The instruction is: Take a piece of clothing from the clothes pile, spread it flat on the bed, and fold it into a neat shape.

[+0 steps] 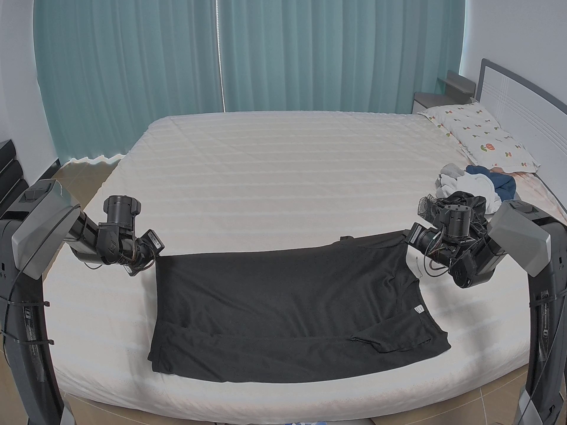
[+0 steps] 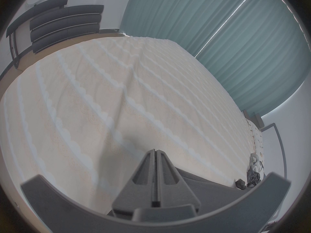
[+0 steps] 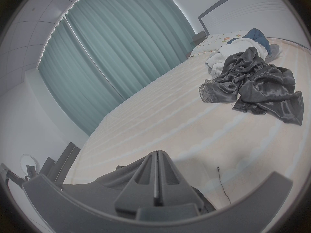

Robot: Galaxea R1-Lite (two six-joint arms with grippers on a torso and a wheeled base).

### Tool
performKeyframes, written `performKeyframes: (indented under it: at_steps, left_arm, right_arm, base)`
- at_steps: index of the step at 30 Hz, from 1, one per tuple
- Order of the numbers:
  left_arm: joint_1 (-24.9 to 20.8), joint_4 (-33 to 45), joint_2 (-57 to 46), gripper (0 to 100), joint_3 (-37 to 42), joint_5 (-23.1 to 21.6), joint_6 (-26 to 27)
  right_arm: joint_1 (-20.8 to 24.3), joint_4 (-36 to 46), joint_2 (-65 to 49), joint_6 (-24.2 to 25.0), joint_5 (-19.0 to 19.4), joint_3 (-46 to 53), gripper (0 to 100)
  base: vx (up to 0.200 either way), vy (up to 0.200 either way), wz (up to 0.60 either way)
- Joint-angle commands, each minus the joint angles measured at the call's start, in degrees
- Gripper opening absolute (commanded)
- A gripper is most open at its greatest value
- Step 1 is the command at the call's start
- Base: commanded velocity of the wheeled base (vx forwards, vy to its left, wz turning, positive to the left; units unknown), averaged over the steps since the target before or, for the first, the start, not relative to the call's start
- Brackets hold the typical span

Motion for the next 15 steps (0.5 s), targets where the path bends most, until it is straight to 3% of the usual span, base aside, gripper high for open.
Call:
performKeyframes:
  at_steps: [1,15]
  left_arm:
    - [0.02,-0.02,0.06,0,0.20,0.01,0.02]
    - [0.02,-2.39,-1.08,0,5.74,-0.08,1.08]
  right_arm:
    - [-0.05,-0.38,-0.29,-0.01,0.08,1.14,0]
    - [-0.84,-2.05,-3.89,-0.27,3.86,8.52,0]
  base:
    - [0.000,0.000,0.00]
    - [0.000,0.000,0.00]
